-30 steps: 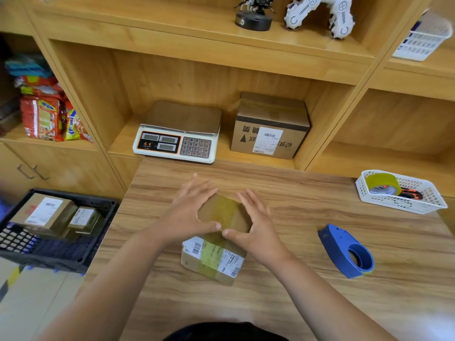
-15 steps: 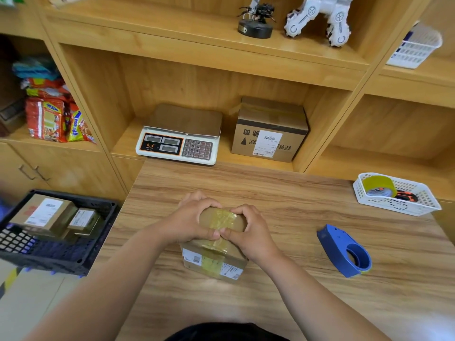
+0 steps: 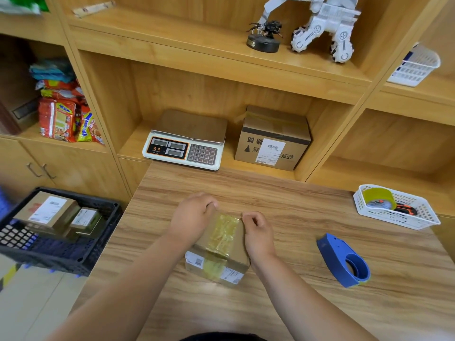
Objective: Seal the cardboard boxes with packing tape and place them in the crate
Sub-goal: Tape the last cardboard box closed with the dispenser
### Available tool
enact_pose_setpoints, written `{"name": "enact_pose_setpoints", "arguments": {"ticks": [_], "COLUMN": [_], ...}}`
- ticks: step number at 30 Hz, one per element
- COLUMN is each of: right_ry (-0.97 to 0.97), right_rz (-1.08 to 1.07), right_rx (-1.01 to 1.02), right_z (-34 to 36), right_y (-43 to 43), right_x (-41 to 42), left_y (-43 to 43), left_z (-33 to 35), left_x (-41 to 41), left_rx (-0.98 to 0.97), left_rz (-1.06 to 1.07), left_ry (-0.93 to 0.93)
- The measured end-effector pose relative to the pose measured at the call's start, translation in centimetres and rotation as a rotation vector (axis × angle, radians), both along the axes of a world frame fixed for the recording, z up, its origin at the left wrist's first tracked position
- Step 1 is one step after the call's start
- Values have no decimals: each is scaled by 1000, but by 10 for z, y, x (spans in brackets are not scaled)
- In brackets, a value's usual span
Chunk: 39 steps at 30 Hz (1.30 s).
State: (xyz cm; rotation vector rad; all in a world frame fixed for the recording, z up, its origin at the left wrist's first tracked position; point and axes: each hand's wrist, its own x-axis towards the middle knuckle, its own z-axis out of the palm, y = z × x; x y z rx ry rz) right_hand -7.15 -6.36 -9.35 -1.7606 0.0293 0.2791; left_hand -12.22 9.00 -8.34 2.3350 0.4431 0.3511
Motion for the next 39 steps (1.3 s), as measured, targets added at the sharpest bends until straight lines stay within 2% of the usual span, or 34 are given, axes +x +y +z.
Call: {"name": "enact_pose_setpoints", "arguments": {"ticks": [2, 5, 7, 10, 13, 17, 19, 23, 29, 36, 39], "right_ry": [115, 244, 380, 509, 305, 84, 78, 85, 98, 174, 196], "right_rz": [-58, -68, -9, 97, 214, 487, 563, 602, 706, 749, 779], "right_rx": [51, 32, -19, 46, 18, -188, -260, -260, -297, -356, -352], "right_z": [-2, -1, 4, 7, -3, -19, -28, -37, -44, -69, -72], "right_y": [0, 3, 3, 1, -6, -30, -45, -69, -82, -62, -54], "right_x": [-4, -8, -8, -7, -9, -29, -39, -50, -48, -59, -74], "left_y": [-3, -8, -11, -14, -24, -50, -68, -99, -131, -143, -146], "left_z": [-1, -1, 1, 3, 2, -21, -35, -64, -79, -87, -84], "left_x": [-9, -20, -26, -37, -50, -69, -79, -105, -131, -172, -190], "left_rx": [63, 173, 100, 38, -63, -306, -386, -521, -411, -573, -653], "left_rz": [197, 309, 340, 422, 528, 584, 604, 619, 794, 894, 938], "left_ry": [10, 218, 311, 253, 125, 76, 90, 114, 130, 213, 169]}}
